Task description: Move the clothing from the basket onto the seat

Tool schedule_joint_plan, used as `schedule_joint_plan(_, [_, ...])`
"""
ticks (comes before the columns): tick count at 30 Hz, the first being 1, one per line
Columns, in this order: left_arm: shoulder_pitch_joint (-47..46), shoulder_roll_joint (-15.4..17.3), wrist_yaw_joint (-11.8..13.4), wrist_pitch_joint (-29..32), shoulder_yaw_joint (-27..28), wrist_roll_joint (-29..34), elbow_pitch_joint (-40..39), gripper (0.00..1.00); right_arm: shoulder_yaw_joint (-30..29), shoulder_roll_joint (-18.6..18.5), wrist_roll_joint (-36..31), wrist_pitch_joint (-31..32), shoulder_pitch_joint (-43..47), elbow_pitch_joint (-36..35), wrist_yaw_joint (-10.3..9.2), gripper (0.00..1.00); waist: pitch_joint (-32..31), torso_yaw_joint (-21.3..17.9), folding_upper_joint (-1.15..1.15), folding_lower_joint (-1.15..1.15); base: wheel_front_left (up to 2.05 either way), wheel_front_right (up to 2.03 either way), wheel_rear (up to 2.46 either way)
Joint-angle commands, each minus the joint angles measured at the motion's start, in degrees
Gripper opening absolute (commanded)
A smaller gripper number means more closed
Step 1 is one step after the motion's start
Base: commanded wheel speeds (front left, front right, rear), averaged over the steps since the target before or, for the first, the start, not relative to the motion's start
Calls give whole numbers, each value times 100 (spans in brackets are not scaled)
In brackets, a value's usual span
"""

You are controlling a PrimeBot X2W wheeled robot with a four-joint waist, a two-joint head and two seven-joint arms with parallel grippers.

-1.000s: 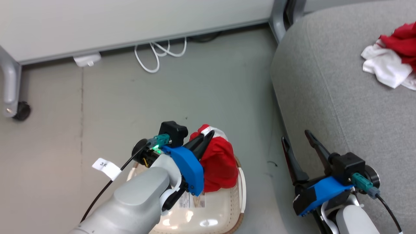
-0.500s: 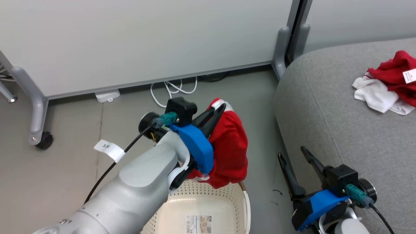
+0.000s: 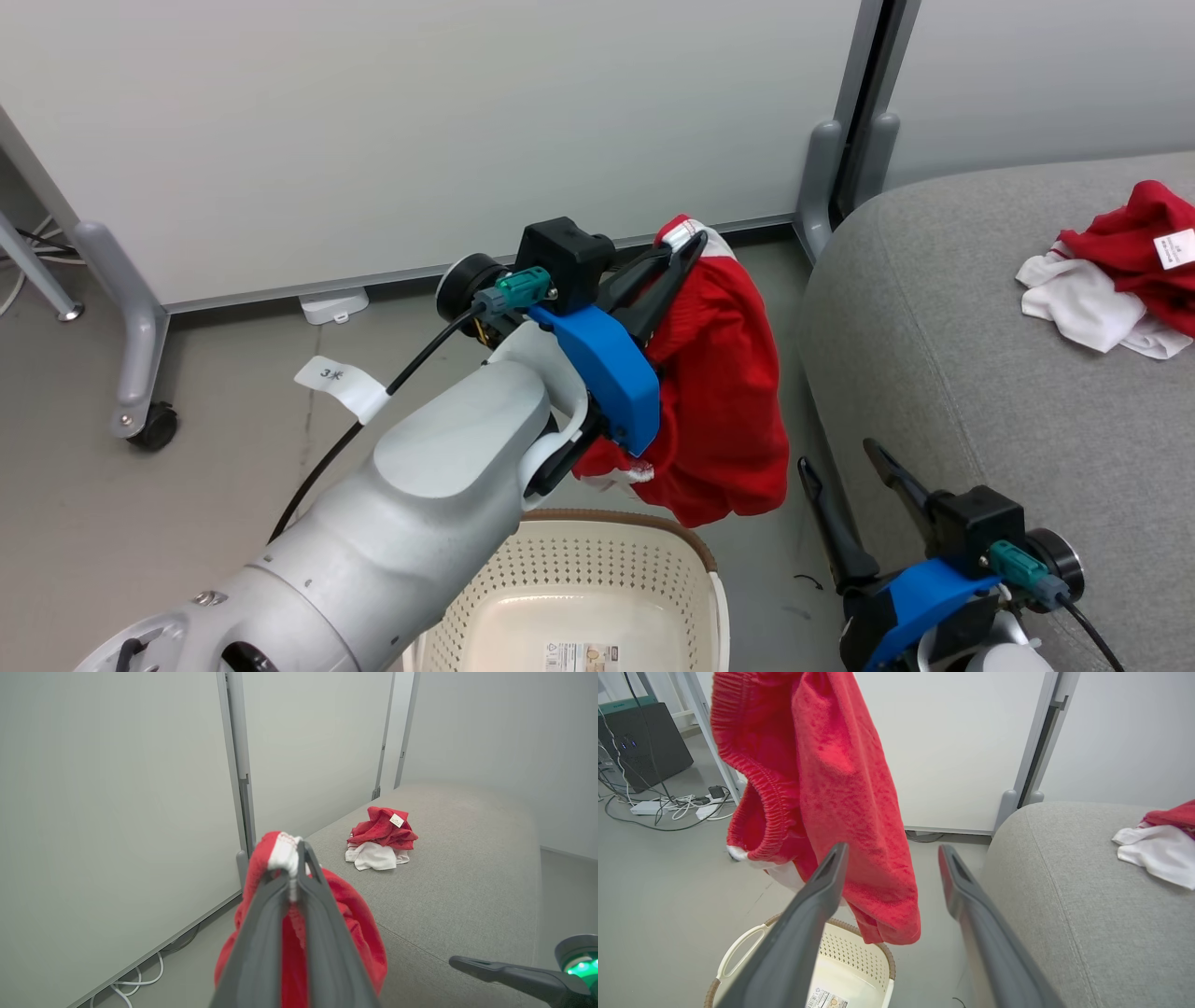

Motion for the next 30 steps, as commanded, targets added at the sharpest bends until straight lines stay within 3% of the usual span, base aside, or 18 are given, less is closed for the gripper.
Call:
schedule_joint_plan(1, [-52,-6,24,-25,38,44,13,0,5,-2,-53,-1,102,-32,1,100,-12,-3,0,0,0,0,0])
schedule_joint_plan(15, [38,-119,-10,-26,21,100,43,0,294,-2,-110,117,-358,31,1,100,51,-84,0,0,0,0,0])
schedule_joint_plan(30, [-89,-179,-33,-26,-169,26,-20,0,911,-100,-147,40,-1758,1565,2,100,133,-15,0,0,0,0,0])
